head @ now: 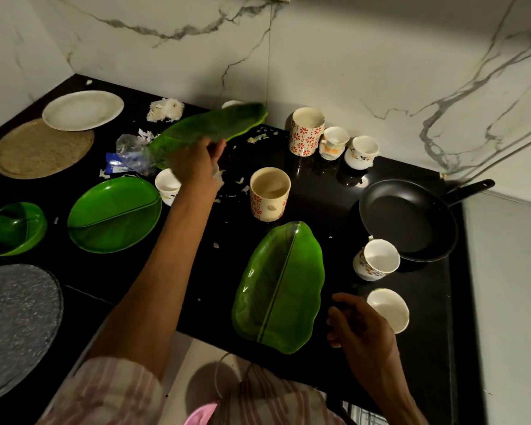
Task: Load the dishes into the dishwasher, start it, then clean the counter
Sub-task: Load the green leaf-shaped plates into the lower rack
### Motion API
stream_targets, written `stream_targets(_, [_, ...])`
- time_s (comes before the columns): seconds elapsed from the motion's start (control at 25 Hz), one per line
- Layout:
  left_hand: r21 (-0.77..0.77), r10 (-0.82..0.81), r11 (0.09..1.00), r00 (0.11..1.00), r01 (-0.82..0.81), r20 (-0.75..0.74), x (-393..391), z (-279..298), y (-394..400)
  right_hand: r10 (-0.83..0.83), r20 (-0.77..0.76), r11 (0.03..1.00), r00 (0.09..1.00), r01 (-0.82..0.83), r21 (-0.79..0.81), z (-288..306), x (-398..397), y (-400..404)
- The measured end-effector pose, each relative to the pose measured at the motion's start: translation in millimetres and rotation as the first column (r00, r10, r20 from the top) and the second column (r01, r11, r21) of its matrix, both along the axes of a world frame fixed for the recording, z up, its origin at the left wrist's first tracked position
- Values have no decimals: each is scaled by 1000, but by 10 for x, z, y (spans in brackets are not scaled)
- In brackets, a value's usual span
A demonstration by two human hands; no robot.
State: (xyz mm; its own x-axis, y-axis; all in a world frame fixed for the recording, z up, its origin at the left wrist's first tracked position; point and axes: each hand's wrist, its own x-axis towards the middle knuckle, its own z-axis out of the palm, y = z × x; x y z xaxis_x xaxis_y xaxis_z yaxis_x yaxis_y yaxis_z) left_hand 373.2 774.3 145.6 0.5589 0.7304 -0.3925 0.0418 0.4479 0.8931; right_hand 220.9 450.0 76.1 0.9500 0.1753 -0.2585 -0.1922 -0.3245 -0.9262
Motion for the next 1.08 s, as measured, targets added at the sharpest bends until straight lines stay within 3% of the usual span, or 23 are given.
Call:
stream_targets(0.04, [136,35,990,999,-34,-9,-204,61,-49,12,-6,998,1000,-12,59,65,8,37])
stream_targets(0.08, [176,78,981,995,-88,62,-466,157,-185,26,-10,991,1000,-24,135,150,24,87])
stream_targets(0.16, [34,148,986,959,-161,243,-1040,274,-531,71,10,959,997,-71,275,324,67,217])
stream_targets(0.28, [-25,-51,998,989,55,139,-1740,190,-1058,110,3,886,994,-99,454,525,181,420])
stream_targets(0.36, [-93,-173,980,984,175,33,-2071,48,-1391,67,8,875,998,-62,481,584,237,493])
stream_targets(0.48, [-174,-255,955,964,240,-69,-2341,-132,-1660,1,-45,923,999,16,384,507,220,436])
stream_targets(0.56, [-130,-284,955,950,268,-130,-2436,-298,-1612,2,-105,936,994,35,351,443,206,322])
stream_targets(0.64, [30,-221,971,944,236,-245,-2513,-478,-1410,27,-134,965,991,9,261,357,246,197])
stream_targets(0.76, [300,-246,888,911,349,-332,-2498,-664,-1125,86,-142,996,986,-82,30,206,289,112])
stream_targets(0.92, [455,-355,746,869,486,-345,-2268,-898,-1049,84,-199,989,976,-106,-103,21,366,198])
stream_targets(1.08, [590,-323,637,866,497,-381,-2141,-1116,-1065,83,-225,976,971,-125,-178,-128,484,272])
